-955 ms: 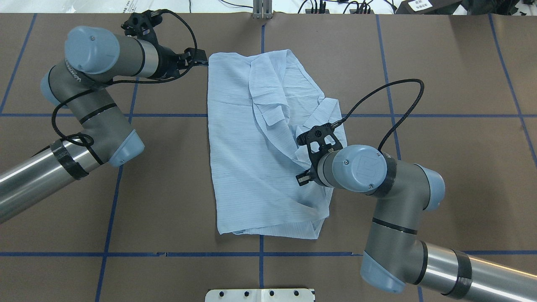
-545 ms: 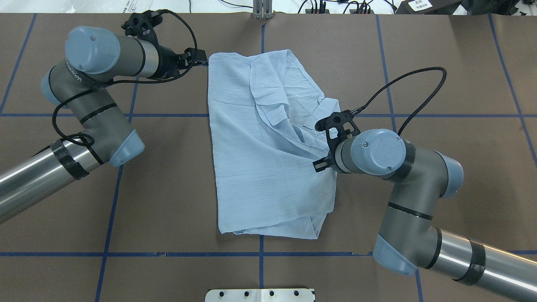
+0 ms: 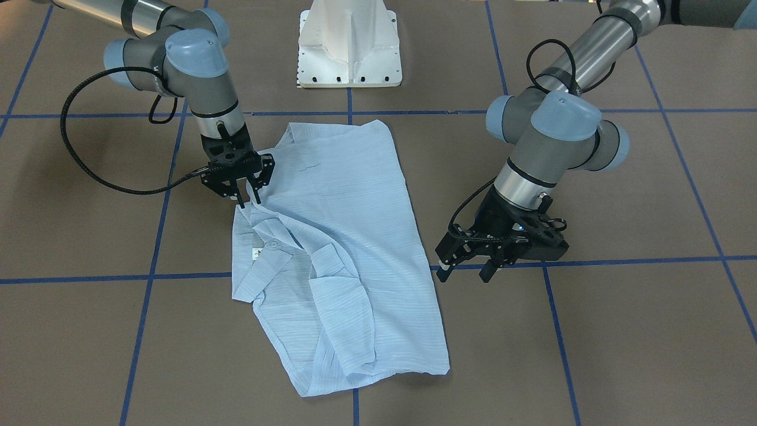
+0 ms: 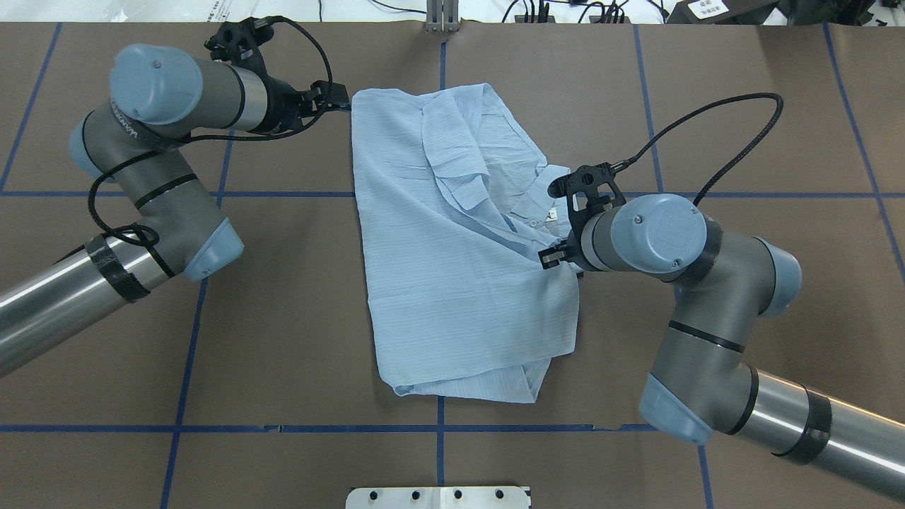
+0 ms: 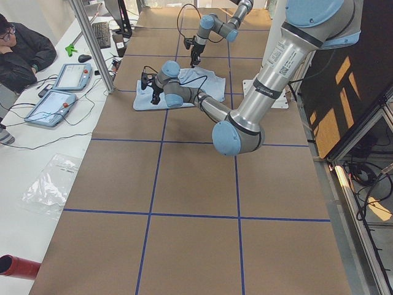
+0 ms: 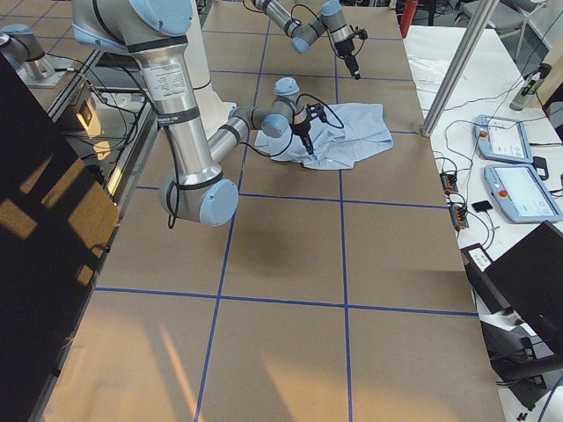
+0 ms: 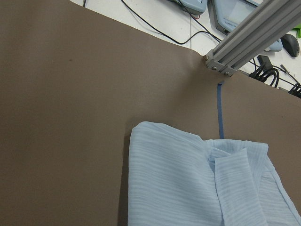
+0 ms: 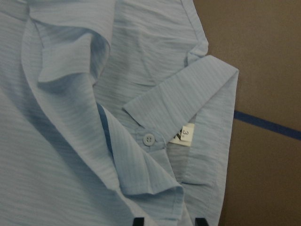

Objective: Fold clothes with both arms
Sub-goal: 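Move the right gripper toward the collar and adjust the fabric there, then press the right gripper down on the shirt's middle and smooth it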

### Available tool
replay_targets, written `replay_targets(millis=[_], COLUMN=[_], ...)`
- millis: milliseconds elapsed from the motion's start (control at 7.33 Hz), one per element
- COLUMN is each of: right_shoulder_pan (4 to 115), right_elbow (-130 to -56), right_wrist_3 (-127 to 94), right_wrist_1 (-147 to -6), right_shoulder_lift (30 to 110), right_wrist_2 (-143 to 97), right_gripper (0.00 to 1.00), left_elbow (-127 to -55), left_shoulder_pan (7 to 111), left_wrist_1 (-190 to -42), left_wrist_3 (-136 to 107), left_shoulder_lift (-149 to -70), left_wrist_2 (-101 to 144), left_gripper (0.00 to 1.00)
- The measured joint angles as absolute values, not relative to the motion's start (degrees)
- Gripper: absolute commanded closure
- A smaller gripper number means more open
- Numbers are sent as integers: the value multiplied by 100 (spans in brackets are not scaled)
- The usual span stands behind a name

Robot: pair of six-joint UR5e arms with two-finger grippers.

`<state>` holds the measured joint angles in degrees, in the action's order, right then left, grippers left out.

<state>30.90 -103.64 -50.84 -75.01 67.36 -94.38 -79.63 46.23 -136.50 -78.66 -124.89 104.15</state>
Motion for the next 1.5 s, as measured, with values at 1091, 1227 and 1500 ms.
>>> replay_targets(millis=[1091, 1227, 1500], right_shoulder_pan=[3296, 3265, 3141], right_elbow=[-7412, -7184, -6979], right_wrist_3=[-5064, -5051, -5021], right_wrist_1=[-6435, -6401, -6396], right_shoulder_lift=[4127, 4039, 4011], right_wrist_2=[-9012, -9004, -8987], right_gripper=[47, 53, 56], left_elbow=[-7947, -7929, -7903], left_shoulder_pan=[4627, 4624, 4623], left_wrist_1=[-13658, -13664, -13681], left_wrist_3=[-7823, -7822, -7820], left_shoulder_lift=[-12398, -12395, -12393], left_wrist_2=[10410, 10408, 10404], left_gripper=[1, 1, 1])
